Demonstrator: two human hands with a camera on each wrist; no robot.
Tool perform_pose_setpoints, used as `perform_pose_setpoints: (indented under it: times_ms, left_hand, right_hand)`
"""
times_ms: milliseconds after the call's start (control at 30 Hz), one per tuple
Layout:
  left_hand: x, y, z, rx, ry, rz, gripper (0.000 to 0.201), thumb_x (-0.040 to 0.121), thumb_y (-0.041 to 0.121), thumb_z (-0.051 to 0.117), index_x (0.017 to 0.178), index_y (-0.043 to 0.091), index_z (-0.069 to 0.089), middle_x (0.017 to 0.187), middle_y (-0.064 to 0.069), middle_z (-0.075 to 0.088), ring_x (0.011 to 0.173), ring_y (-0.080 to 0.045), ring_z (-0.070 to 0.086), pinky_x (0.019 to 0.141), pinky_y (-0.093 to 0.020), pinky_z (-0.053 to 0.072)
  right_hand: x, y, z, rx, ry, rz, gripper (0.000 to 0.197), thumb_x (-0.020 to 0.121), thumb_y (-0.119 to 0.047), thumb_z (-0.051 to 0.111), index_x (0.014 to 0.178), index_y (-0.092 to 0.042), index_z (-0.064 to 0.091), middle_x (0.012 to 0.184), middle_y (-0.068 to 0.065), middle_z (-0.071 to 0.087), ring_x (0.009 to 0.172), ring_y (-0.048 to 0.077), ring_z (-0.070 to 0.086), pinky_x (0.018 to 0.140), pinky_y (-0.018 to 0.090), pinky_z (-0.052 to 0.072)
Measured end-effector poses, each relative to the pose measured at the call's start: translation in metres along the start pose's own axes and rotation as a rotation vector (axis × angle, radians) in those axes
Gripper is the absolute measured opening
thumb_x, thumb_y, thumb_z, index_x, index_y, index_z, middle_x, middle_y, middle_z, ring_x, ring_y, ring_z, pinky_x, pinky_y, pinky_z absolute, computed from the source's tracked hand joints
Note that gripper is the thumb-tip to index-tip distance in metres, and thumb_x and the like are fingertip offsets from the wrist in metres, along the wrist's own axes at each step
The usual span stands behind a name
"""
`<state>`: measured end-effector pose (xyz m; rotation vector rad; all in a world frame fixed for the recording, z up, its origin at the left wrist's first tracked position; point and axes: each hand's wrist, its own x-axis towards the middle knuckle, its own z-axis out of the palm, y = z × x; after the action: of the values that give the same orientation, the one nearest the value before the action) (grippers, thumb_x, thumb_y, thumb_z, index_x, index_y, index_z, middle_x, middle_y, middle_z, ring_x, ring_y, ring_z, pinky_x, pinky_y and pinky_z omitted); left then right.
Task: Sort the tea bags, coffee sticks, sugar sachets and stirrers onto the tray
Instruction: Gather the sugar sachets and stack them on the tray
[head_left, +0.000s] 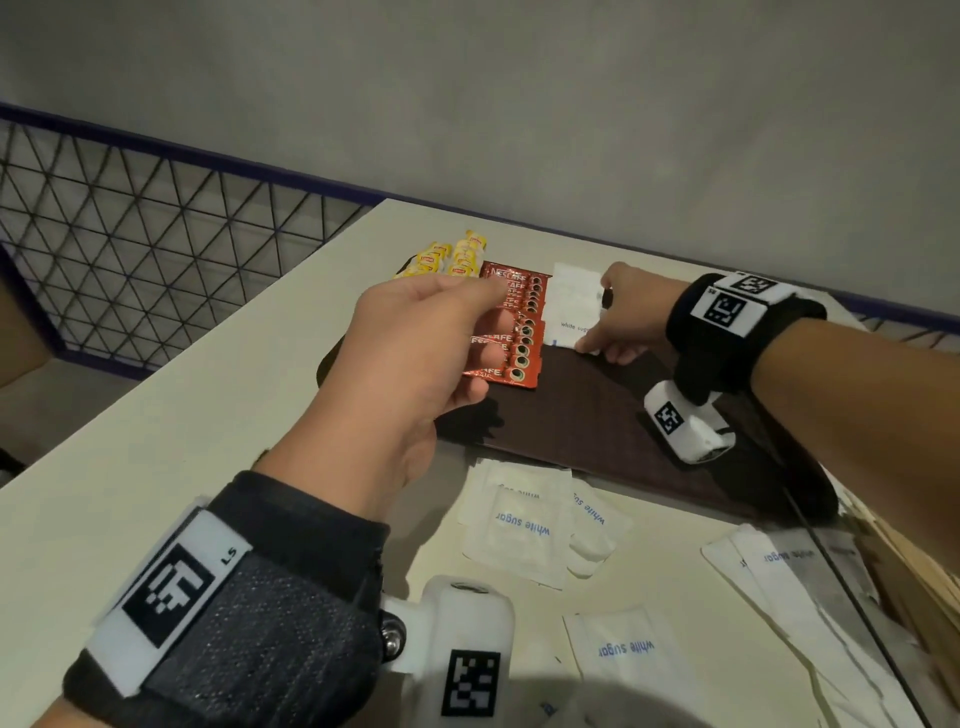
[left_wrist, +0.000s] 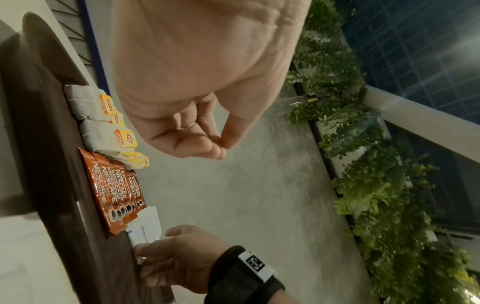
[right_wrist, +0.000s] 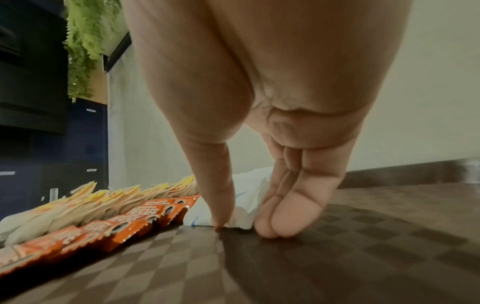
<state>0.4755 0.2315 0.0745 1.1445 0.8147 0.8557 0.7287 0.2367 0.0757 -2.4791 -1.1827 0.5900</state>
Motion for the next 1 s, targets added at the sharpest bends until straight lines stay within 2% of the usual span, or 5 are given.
perform_pose_setpoints:
  times_ms: [200, 400, 567, 867, 1000]
  left_hand:
    - [-0.009, 0.01, 0.003, 0.185, -0.117, 0.069, 0.009, 0.096, 0.028, 0.071, 0.092, 0.02, 0.071, 0.078, 0.004, 0.076, 0.058, -0.01, 0.063, 0.049, -0.024, 0.045]
    - [-0.02, 0.023, 0.014, 0.708, -0.254, 0.161, 0.025, 0.092, 0.038, 0.074, 0.1, 0.014, 0.071, 0.092, -0.005, 0.079, 0.066, -0.012, 0.069, 0.06, -0.029, 0.056]
    - [-0.035, 0.02, 0.015, 1.455, -0.458, 0.008, 0.042, 0.077, 0.055, 0.083, 0.075, 0.012, 0.078, 0.079, -0.005, 0.076, 0.078, -0.023, 0.075, 0.065, -0.033, 0.065]
    - [-0.061, -0.003, 0.019, 1.768, -0.577, 0.022, 0.041, 0.075, 0.046, 0.084, 0.102, 0.015, 0.074, 0.091, -0.004, 0.079, 0.088, -0.026, 0.075, 0.084, -0.042, 0.063]
    - [-0.073, -0.011, 0.019, 1.749, -0.538, 0.154, 0.041, 0.08, 0.028, 0.081, 0.116, 0.012, 0.069, 0.102, -0.006, 0.072, 0.091, -0.026, 0.069, 0.082, -0.043, 0.063]
  right_hand:
    - [-0.049, -0.009, -0.019, -0.381, 0.14, -0.15, 0.074, 0.085, -0.039, 0.079, 0.14, -0.013, 0.038, 0.091, 0.008, 0.068, 0.064, 0.024, 0.071, 0.061, 0.035, 0.061]
    - [-0.157, -0.005, -0.014, -0.326, -0.258, -0.297, 0.026, 0.087, -0.04, 0.076, 0.098, -0.017, 0.071, 0.069, -0.004, 0.073, 0.057, 0.006, 0.067, 0.058, 0.021, 0.054]
    - [-0.192, 0.005, 0.025, -0.572, -0.205, -0.39, 0.037, 0.086, -0.049, 0.073, 0.101, -0.016, 0.071, 0.094, 0.002, 0.073, 0.081, 0.021, 0.067, 0.075, 0.037, 0.058]
    - [-0.206, -0.007, 0.055, -0.525, -0.105, -0.298, 0.03, 0.092, -0.028, 0.071, 0.116, -0.011, 0.064, 0.108, 0.008, 0.069, 0.094, 0.026, 0.067, 0.07, 0.03, 0.05]
    - [-0.21, -0.006, 0.056, -0.336, -0.151, -0.178, 0.03, 0.073, -0.012, 0.081, 0.098, -0.006, 0.065, 0.084, 0.007, 0.064, 0.073, 0.025, 0.062, 0.058, 0.026, 0.047]
